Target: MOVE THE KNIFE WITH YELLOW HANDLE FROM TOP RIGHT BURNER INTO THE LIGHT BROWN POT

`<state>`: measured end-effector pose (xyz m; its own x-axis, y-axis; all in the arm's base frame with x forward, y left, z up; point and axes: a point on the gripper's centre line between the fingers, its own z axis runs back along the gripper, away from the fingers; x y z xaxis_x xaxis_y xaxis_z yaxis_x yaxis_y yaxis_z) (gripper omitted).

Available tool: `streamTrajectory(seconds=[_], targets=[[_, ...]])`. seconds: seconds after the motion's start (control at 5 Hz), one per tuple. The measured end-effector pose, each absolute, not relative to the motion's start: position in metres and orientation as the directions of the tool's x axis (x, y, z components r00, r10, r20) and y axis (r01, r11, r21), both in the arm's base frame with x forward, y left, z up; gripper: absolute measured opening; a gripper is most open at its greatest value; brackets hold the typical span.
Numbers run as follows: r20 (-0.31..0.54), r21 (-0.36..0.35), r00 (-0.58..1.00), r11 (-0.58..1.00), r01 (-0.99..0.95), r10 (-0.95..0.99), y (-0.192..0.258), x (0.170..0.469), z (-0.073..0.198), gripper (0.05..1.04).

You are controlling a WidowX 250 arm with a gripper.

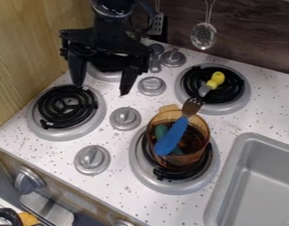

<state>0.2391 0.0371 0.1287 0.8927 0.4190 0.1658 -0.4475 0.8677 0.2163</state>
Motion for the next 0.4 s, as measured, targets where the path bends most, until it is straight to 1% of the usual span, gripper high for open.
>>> streamTrajectory(seconds=[0.2, 0.4], targets=[[0.145, 0.223, 0.898, 0.87, -0.439, 0.416, 0.036, 0.238, 0.124, 0.999], [0.179, 0.188, 0.932, 0.919, -0.348, 0.316, 0.023, 0.252, 0.121, 0.999]])
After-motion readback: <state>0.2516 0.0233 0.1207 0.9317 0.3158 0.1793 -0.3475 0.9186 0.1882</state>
